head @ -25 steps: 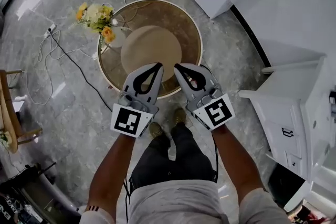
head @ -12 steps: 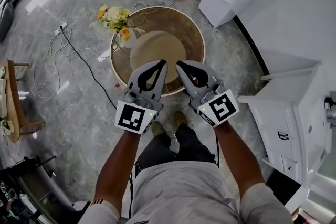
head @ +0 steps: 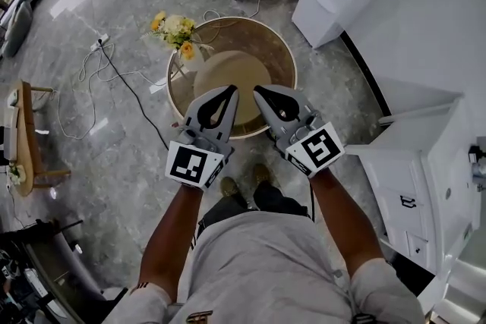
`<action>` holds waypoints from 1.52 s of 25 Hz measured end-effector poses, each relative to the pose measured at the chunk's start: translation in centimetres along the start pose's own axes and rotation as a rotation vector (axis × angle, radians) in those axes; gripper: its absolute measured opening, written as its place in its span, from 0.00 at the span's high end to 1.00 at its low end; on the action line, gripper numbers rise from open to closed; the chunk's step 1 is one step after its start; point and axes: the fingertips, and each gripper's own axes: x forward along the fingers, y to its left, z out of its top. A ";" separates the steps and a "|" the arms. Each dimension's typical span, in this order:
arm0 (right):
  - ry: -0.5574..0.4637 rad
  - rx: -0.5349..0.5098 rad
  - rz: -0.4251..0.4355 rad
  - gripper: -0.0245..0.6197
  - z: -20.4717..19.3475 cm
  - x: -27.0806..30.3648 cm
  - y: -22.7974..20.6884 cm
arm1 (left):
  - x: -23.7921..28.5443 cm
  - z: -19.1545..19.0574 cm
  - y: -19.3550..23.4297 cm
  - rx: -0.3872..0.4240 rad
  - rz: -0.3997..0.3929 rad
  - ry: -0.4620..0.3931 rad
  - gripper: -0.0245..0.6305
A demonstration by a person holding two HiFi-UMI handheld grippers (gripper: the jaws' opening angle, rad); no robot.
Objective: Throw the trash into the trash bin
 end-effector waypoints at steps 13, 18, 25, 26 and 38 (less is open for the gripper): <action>-0.025 -0.003 0.028 0.96 1.4 -0.3 0.8 | -0.7 1.4 -1.2 0.020 0.004 -0.004 0.96; -0.005 -0.027 0.031 0.96 1.1 -0.6 1.4 | -1.1 1.3 -1.4 0.011 0.009 -0.005 0.96; 0.002 -0.026 0.024 0.96 1.0 -1.5 1.3 | -1.0 1.2 -2.1 0.014 -0.005 0.002 0.96; 0.003 -0.025 0.022 0.96 1.0 -1.6 1.3 | -1.0 1.2 -2.1 0.014 -0.007 0.002 0.96; -0.004 -0.017 -0.004 0.96 1.0 -2.9 0.4 | -0.3 1.3 -3.2 0.013 -0.022 0.001 0.96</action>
